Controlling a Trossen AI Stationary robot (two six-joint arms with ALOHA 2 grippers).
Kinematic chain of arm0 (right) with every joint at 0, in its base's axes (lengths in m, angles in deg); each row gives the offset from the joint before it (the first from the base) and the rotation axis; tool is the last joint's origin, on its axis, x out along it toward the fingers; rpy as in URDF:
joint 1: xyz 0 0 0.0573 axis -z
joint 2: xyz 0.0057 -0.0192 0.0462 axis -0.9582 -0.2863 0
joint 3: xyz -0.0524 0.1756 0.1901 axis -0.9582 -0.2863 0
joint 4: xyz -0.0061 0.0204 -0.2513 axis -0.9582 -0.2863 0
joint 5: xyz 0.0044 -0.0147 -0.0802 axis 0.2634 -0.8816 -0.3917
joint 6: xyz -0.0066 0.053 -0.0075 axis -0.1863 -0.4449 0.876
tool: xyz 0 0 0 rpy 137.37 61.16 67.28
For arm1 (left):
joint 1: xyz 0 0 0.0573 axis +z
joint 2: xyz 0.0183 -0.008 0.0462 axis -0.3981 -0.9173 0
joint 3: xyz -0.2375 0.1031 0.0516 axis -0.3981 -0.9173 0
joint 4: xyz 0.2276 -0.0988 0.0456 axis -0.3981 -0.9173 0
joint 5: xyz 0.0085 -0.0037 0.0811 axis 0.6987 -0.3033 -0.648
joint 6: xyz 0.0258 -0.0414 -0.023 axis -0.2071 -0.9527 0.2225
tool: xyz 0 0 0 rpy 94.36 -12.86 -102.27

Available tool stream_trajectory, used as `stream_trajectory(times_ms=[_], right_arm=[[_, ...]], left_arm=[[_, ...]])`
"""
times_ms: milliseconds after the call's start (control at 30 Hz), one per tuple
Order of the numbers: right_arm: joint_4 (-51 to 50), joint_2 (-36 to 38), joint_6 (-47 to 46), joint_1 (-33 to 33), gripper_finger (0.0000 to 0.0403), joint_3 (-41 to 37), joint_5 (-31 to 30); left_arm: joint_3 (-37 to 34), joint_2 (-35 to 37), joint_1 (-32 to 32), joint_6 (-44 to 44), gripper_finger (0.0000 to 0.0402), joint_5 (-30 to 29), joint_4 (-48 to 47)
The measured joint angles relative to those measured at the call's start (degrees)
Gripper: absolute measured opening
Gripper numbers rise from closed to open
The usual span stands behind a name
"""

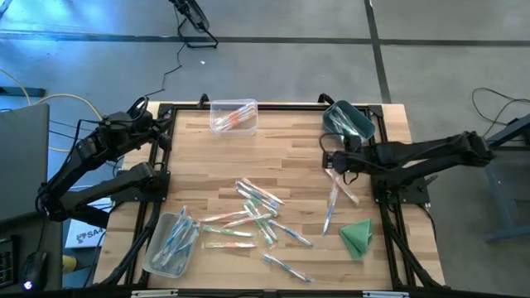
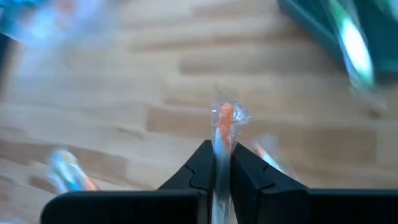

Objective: Pick & Place Toothbrushes
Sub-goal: Put the orange toothbrush into the transparent bin

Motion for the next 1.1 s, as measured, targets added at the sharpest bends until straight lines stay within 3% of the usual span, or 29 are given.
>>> stream_trajectory(times_ms=[233, 333, 433, 667, 867, 933, 1033, 1100], right_arm=[[9.45, 2.81, 12.09, 0.00, 0.0021, 3.12, -9.50], [17.96, 3.60, 20.17, 0.27, 0.0022, 3.63, -14.12], [27.46, 4.09, 29.31, 1.93, 0.0022, 3.63, -14.92], [46.75, 4.07, 47.90, 7.58, 0.0022, 3.63, -11.02], [51.30, 4.05, 54.47, 12.83, 0.0022, 3.63, -5.09], [51.21, 4.03, 54.62, 14.96, 0.0022, 3.63, -2.44], [51.30, 3.88, 54.09, 18.15, 0.0022, 3.63, 1.92], [51.33, 3.44, 53.96, 20.12, 0.0022, 3.61, 4.84]], left_arm=[[0.00, 0.02, 0.00, 0.00, 0.0001, -0.29, 0.32], [0.00, 0.00, 0.00, 0.00, 0.0001, -0.33, 1.32], [0.00, 0.01, 0.00, 0.03, 0.0001, -0.35, 2.56], [-0.01, -0.26, 0.00, -1.67, 0.0001, 0.99, 3.08], [-5.88, -0.37, 0.00, -5.12, 0.0001, 7.04, 4.34], [-9.73, -0.33, 0.00, -7.22, 0.0000, 11.24, 9.14], [-16.10, -0.83, -0.01, -6.68, 0.0000, 18.79, 23.95], [-20.13, -1.87, 0.00, -6.34, 0.0000, 20.59, 34.67]])
